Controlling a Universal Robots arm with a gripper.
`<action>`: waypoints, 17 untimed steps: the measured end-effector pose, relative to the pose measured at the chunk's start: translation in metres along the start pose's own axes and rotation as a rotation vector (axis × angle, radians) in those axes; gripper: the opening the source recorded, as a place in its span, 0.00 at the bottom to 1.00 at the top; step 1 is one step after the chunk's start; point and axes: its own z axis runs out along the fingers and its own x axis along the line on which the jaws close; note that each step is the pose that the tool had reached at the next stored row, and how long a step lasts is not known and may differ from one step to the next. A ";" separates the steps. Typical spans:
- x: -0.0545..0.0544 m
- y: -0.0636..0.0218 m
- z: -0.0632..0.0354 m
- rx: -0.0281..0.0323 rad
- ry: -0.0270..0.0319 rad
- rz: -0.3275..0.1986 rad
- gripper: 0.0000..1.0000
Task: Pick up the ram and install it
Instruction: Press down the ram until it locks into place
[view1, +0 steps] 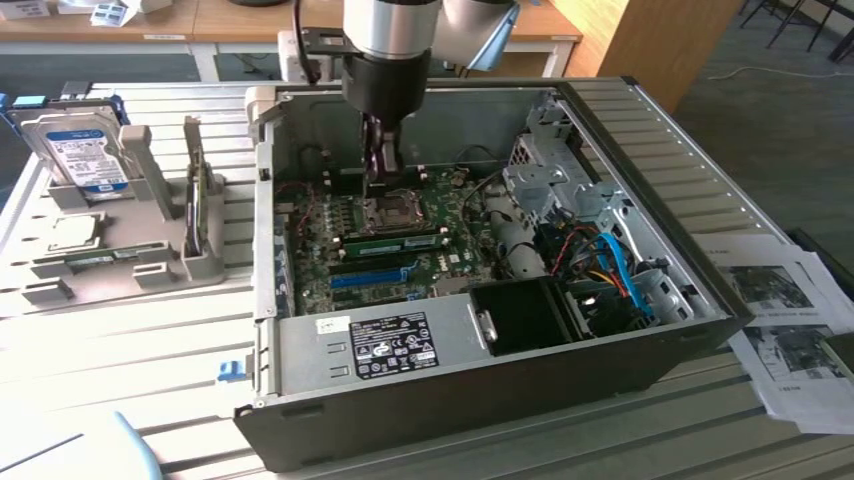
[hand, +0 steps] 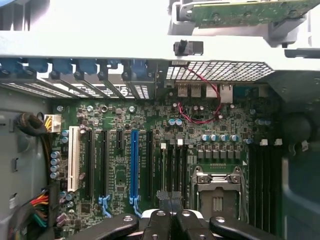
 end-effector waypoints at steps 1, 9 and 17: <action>0.000 0.0001 -0.0021 0.0000 -0.0001 0.000 0.09; 0.000 0.0007 -0.0171 -0.0001 -0.0001 0.000 0.09; 0.000 0.0011 -0.0284 -0.0001 0.0000 0.000 0.09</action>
